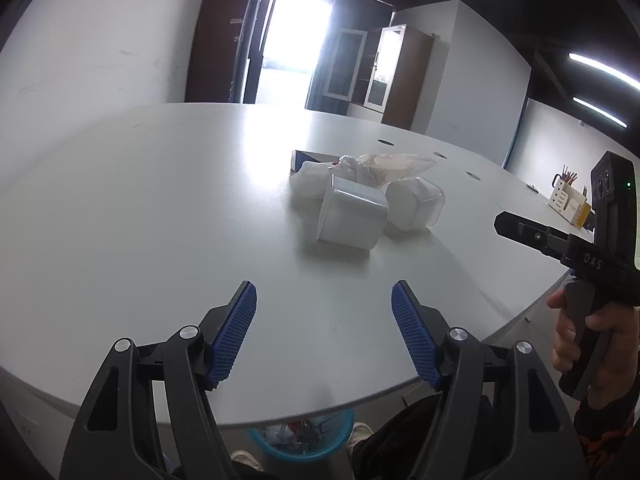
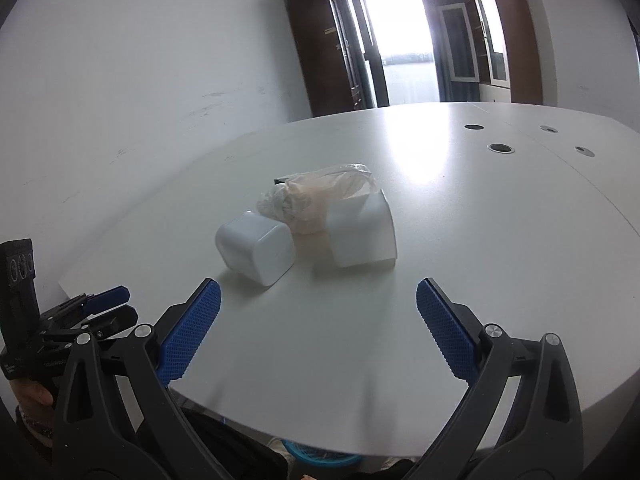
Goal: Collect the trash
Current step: 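Raise both grippers back to the white foam boxes on the table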
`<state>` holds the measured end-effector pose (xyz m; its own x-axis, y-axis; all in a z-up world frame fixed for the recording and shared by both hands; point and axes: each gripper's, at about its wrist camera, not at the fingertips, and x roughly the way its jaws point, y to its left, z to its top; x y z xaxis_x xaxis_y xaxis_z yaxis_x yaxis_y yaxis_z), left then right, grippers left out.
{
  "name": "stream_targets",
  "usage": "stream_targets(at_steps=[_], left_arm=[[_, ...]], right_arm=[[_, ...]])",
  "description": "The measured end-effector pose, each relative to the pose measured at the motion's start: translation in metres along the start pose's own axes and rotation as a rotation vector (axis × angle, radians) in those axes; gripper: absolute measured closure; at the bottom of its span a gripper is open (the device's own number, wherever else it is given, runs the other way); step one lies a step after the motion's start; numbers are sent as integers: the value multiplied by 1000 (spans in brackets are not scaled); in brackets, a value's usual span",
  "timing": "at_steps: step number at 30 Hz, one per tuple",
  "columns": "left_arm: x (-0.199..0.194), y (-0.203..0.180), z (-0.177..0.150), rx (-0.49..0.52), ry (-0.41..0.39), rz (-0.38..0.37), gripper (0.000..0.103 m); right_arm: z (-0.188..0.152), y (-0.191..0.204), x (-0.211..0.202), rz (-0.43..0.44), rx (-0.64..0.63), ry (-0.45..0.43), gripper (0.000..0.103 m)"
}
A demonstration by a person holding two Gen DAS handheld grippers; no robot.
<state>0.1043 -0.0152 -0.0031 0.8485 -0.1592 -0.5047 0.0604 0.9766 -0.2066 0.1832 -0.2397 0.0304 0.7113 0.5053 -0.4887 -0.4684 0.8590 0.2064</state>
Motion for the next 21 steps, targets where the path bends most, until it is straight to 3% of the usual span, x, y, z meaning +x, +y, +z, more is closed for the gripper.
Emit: stream_targets(at_steps=[15, 21], left_arm=[[63, -4, 35, 40, 105, -92, 32], [88, -9, 53, 66, 169, -124, 29]], right_arm=[[22, -35, 49, 10, 20, 34, 10], [41, -30, 79, 28, 3, 116, 11]])
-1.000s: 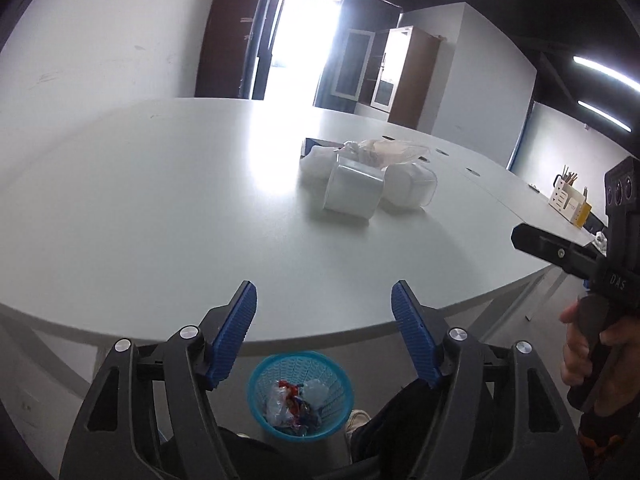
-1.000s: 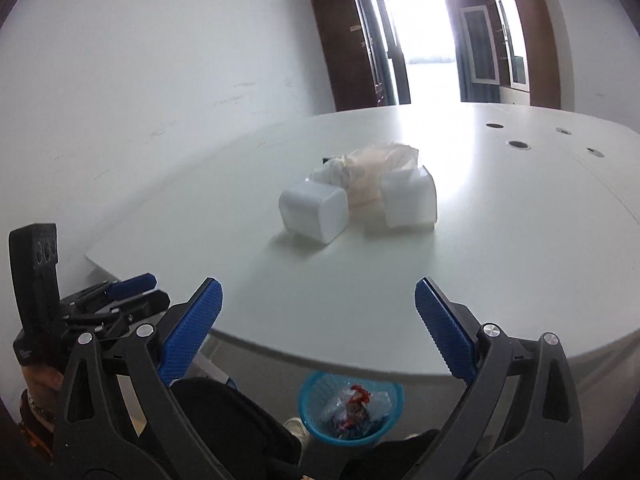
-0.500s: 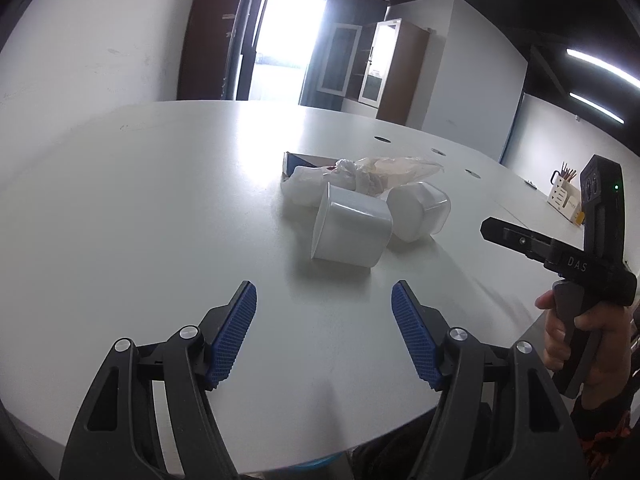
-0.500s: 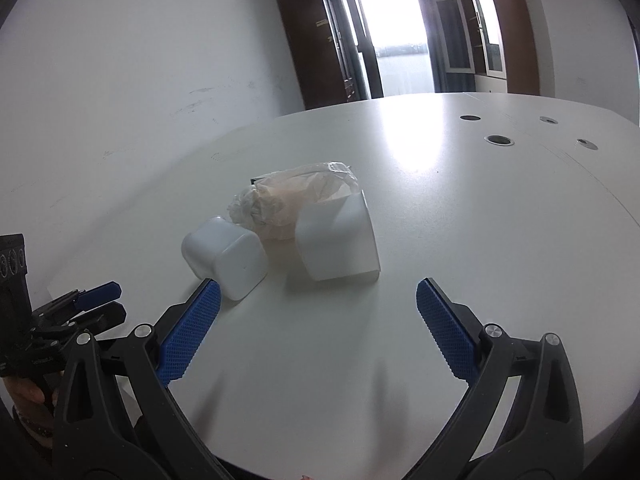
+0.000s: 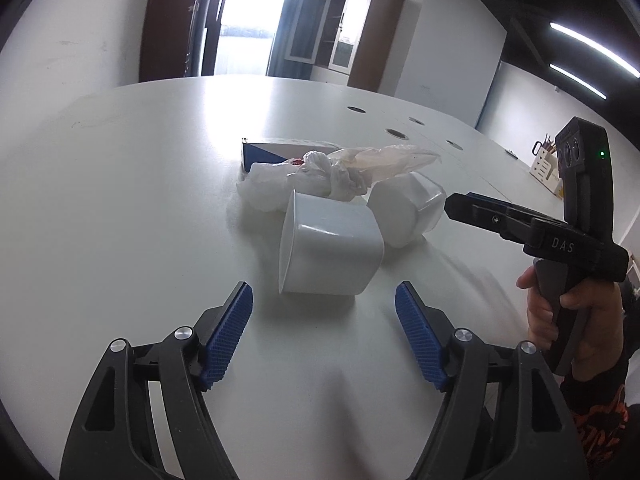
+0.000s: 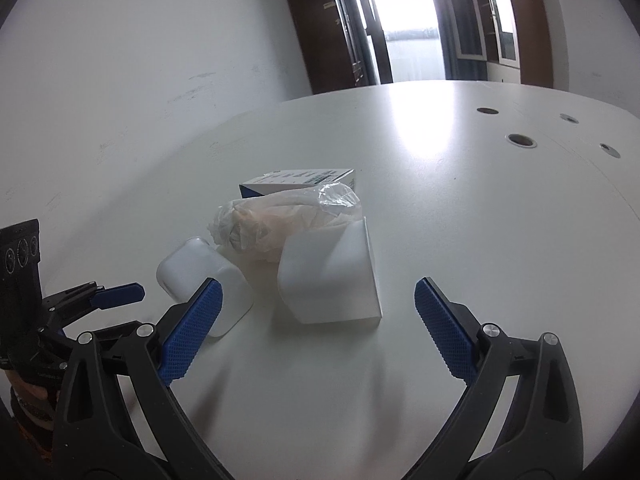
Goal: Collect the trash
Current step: 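Raise both grippers back to the white foam boxes on the table, then grasp a white foam box with left gripper while right gripper grasps another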
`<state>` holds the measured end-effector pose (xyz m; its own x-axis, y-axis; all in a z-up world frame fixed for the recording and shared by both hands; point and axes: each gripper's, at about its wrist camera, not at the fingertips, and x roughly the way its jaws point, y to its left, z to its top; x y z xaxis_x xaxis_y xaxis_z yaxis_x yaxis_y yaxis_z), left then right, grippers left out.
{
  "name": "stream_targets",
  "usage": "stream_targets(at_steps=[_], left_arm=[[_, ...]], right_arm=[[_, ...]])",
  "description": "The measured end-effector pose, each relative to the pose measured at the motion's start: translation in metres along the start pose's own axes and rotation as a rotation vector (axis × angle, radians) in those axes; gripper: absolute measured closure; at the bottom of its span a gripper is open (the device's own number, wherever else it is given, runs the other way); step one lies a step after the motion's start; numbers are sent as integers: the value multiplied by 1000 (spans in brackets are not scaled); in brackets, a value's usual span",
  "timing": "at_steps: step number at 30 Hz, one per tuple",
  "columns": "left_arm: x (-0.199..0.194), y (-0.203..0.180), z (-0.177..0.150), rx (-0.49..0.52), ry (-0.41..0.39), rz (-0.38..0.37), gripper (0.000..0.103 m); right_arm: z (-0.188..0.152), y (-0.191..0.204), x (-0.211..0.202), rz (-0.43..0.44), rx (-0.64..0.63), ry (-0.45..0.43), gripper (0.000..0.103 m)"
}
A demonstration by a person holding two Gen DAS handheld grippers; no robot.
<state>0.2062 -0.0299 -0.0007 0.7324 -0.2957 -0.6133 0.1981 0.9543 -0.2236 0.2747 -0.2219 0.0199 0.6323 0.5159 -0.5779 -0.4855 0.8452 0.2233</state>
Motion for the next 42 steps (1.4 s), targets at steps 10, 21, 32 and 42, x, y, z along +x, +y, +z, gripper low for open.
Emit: stream_targets(at_steps=[10, 21, 32, 42], left_arm=[[38, -6, 18, 78, 103, -88, 30], [39, -36, 2, 97, 83, -123, 85], [-14, -42, -13, 27, -24, -70, 100], [-74, -45, -39, -46, -109, -7, 100]], right_arm=[[12, 5, 31, -49, -31, 104, 36], [-5, 1, 11, -49, -25, 80, 47], [-28, 10, -26, -69, -44, 41, 48], [-57, 42, -72, -34, -79, -19, 48]])
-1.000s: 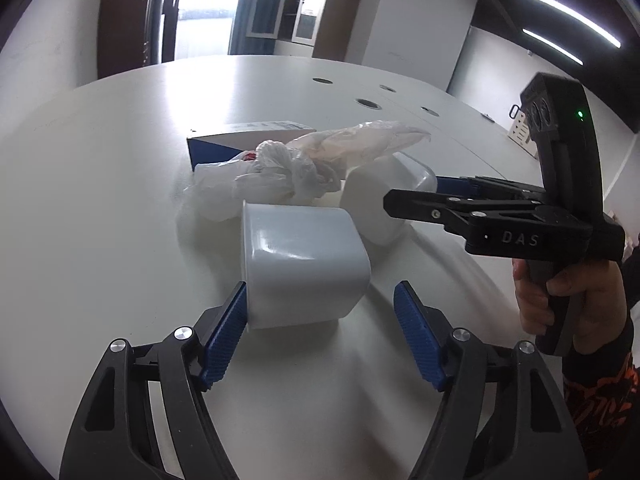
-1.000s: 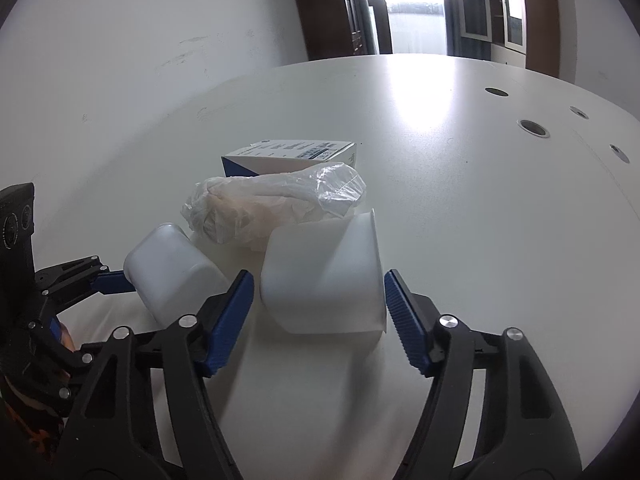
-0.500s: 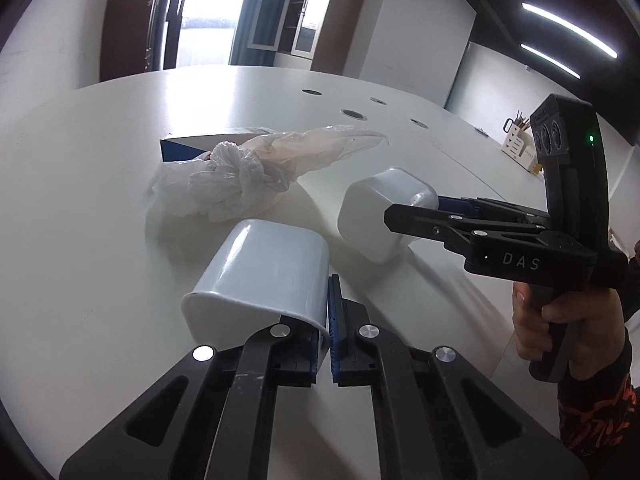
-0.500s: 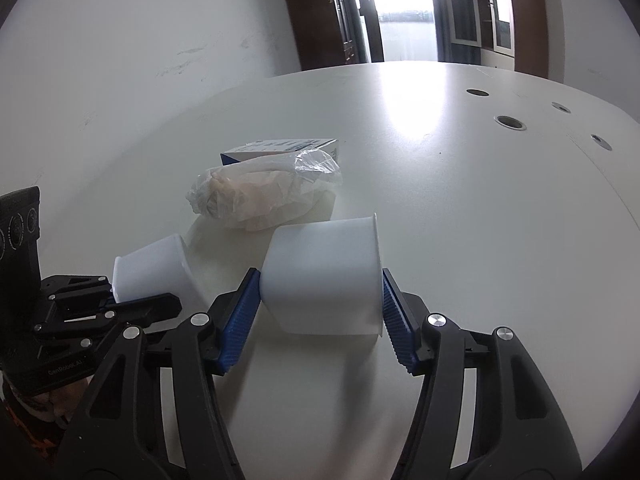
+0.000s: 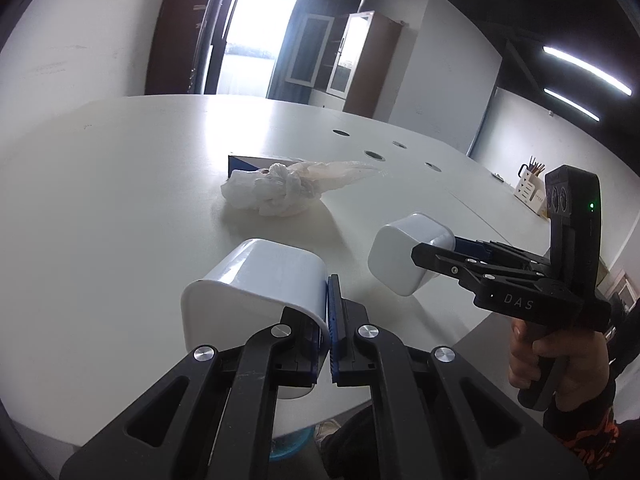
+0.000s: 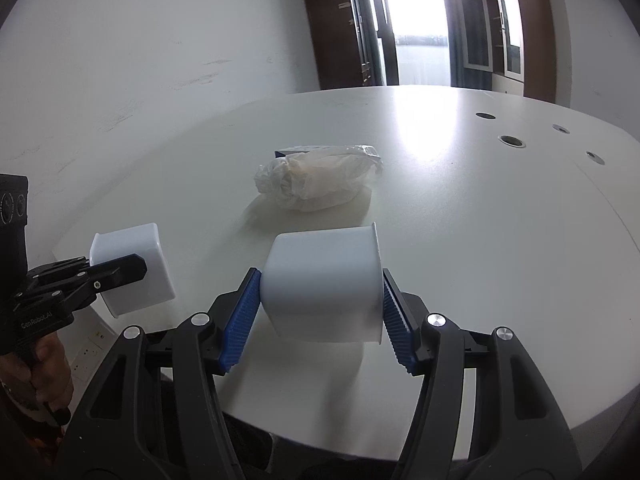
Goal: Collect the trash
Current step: 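Grasp a white foam box with left gripper while right gripper grasps another, then carry both held foam boxes down over the blue wastebasket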
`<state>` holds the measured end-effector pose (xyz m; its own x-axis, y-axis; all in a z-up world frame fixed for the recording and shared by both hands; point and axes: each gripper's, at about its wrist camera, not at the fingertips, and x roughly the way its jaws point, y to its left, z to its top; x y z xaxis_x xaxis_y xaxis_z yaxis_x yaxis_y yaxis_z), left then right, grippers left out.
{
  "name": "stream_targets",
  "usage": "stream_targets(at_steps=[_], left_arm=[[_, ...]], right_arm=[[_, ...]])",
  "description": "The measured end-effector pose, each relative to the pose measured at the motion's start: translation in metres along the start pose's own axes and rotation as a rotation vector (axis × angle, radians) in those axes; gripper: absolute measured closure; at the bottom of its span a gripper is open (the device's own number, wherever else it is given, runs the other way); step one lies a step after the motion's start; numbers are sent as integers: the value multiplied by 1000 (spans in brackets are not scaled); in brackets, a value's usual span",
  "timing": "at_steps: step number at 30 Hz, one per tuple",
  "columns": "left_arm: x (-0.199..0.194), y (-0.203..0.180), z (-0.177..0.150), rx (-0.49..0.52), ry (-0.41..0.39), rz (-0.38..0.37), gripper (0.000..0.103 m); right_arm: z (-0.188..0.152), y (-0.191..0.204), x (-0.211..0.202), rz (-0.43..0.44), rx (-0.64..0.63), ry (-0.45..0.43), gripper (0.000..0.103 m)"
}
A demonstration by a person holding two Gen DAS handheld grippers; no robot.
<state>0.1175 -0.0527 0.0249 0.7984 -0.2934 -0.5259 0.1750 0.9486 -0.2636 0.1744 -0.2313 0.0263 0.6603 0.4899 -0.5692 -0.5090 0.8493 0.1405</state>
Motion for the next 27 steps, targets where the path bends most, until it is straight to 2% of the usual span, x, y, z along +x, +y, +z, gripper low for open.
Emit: stream_targets(at_steps=[11, 20, 27], left_arm=[[-61, -28, -40, 24, -41, 14, 100], [-84, -28, -72, 47, 3, 70, 100], [-84, -18, -95, 30, 54, 78, 100]], right_arm=[[-41, 25, -62, 32, -14, -65, 48], [-64, 40, -75, 85, -24, -40, 48], [-82, 51, -82, 117, -51, -5, 48]])
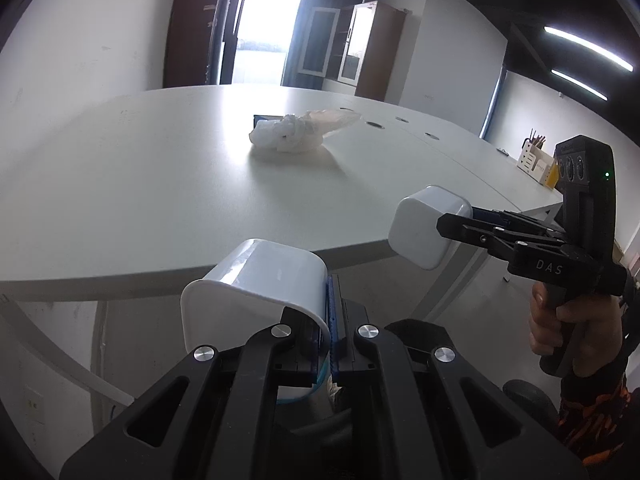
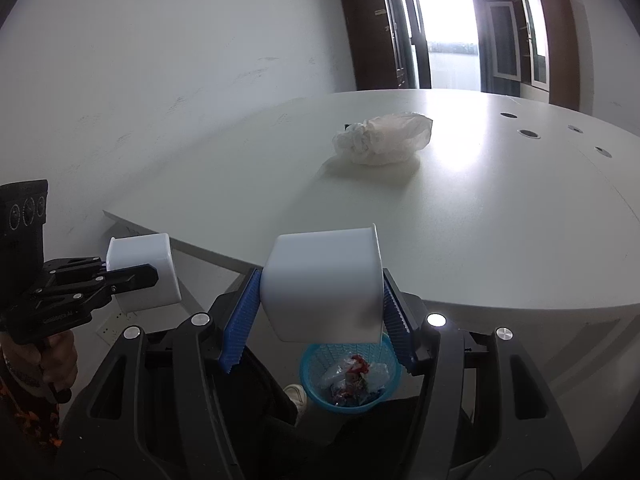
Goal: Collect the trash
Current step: 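Carry both held foam boxes down over the blue wastebasket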
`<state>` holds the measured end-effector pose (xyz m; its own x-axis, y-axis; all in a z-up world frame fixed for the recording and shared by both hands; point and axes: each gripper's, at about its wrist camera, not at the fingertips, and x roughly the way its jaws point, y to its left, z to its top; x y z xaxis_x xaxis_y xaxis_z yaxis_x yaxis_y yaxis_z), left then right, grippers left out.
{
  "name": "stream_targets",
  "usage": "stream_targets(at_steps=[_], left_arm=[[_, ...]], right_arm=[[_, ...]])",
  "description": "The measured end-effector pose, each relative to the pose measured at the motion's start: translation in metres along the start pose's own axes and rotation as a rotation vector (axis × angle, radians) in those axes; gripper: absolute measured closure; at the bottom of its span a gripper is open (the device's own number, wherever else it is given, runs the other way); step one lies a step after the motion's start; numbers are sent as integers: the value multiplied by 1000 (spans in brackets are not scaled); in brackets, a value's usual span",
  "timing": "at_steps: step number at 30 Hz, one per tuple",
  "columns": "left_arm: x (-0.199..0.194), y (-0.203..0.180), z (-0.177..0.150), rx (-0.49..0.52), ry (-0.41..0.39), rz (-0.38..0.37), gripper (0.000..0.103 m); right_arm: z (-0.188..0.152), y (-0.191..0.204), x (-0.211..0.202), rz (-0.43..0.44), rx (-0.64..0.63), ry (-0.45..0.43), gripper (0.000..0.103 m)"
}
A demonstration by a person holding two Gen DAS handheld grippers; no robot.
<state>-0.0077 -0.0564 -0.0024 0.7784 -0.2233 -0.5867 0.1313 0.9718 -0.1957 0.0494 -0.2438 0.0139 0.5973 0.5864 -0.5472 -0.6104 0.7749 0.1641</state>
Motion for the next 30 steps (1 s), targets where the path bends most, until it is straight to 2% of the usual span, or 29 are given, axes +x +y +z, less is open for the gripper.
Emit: stream_targets(at_steps=[8, 20, 23, 26, 28, 30], left_arm=[[21, 16, -41, -52, 89, -13, 100], [87, 41, -95, -162, 264, -27, 100], [104, 45, -104, -158, 294, -5, 100], [123, 51, -110, -170, 321, 3, 100], [138, 56, -114, -181, 348, 13, 100], [154, 64, -120, -191, 367, 61, 100]], right_arm=[[-45, 15, 8, 29, -21, 96, 48], [-99, 17, 67, 49, -17, 272, 48], [-117, 12, 89, 32, -8, 327, 48], [-130, 0, 104, 58, 54, 375, 48], [-134, -7, 116, 35, 64, 398, 48], [-137, -12, 125, 25, 74, 414, 48]])
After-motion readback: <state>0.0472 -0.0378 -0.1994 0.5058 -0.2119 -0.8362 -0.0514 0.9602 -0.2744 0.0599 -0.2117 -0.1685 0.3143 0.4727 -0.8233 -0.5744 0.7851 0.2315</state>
